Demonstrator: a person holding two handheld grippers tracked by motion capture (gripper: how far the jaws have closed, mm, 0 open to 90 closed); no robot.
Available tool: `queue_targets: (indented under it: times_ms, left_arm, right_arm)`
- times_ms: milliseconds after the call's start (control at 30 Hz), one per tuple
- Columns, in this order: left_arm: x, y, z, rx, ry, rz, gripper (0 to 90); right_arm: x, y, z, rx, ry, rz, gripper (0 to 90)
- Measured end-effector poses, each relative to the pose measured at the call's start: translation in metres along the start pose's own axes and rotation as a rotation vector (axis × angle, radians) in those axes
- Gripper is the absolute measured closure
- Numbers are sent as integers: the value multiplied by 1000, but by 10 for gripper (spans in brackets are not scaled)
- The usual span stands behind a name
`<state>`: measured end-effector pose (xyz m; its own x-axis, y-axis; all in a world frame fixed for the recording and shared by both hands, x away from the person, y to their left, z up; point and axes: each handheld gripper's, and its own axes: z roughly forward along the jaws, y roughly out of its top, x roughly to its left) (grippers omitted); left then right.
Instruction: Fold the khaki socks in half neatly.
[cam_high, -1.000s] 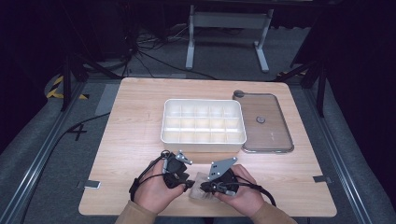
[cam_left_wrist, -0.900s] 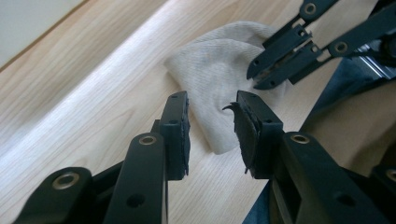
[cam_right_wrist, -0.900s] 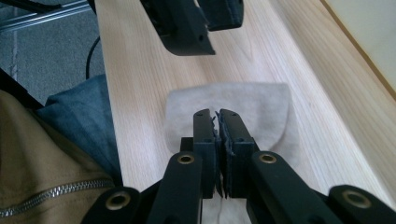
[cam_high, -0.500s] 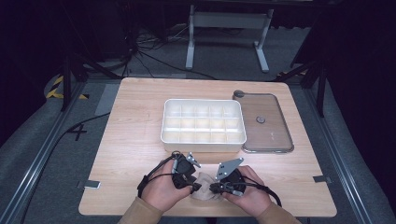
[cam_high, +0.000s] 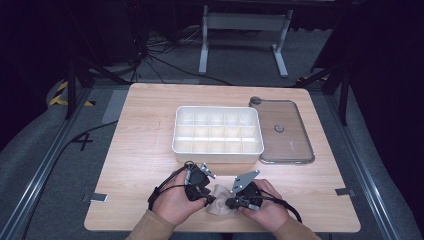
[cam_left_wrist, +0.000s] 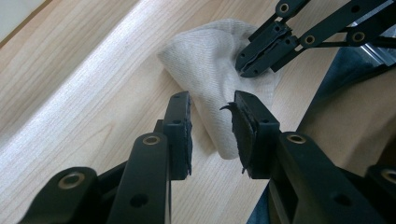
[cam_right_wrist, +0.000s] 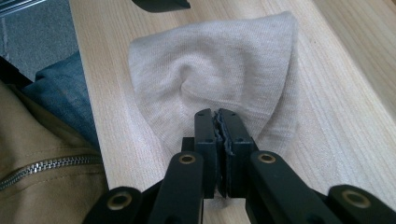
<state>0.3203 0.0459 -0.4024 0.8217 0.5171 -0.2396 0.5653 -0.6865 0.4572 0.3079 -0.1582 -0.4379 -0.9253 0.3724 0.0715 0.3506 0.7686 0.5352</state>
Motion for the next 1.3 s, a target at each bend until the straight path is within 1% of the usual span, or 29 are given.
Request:
queue_targets:
  times_ms: [33,167,233,333,367,433,467,500,533,600,667,700,800,833,933,967,1033,1100,1133,1167,1300]
  left_arm:
    - [1,0,1,-8,-2,-1,679]
    - [1,0,1,-10,-3,-1,686]
    - [2,-1,5,-12,-15,-16,704]
    - [4,-1,10,-8,-10,-26,703]
    - [4,-1,11,-9,-9,-35,703]
    - [4,-1,13,2,-12,-41,702]
    - [4,-1,14,10,-6,-44,702]
    - [5,-1,16,8,-3,-36,702]
    - [6,-1,18,17,-3,-37,702]
    - [6,-2,21,32,5,-45,702]
    - [7,-2,24,37,10,-53,700]
    - [7,-2,25,36,10,-47,700]
    - [7,-3,26,41,17,-52,702]
    - [8,-3,26,40,17,-51,703]
    - [7,-2,27,41,18,-53,706]
    - [7,-2,27,41,17,-51,706]
    - [7,-2,28,46,20,-45,705]
    - [6,-3,28,52,15,-55,703]
    - [6,-3,28,55,12,-50,703]
    - [6,-3,29,59,9,-48,703]
    - [4,-3,29,59,-10,-43,717]
  right_arm:
    - [0,0,0,0,0,0,873]
    - [0,0,0,0,0,-1,873]
    - [0,0,0,-2,2,0,874]
    - [0,0,0,-2,2,0,873]
    - [0,0,0,0,0,-1,874]
    - [0,0,0,0,0,-1,874]
    - [0,0,0,0,0,-1,873]
    - [0,0,0,0,0,-2,874]
    - [0,0,0,0,-1,-2,874]
    - [0,0,0,0,1,-2,874]
    - [0,0,-1,2,-3,-3,873]
    - [-1,0,-2,4,0,-3,872]
    - [0,1,-5,-7,2,1,872]
    - [0,2,-7,-8,-6,-3,875]
    - [3,5,-11,-41,-5,-7,891]
    - [4,5,-12,-47,-12,-11,893]
    - [5,6,-11,-58,-12,-15,897]
    - [5,6,-8,-57,-28,-22,898]
    - [5,6,-6,-59,-35,-22,899]
    - [5,6,-5,-64,-32,-16,898]
    - [1,3,1,-52,-49,-10,898]
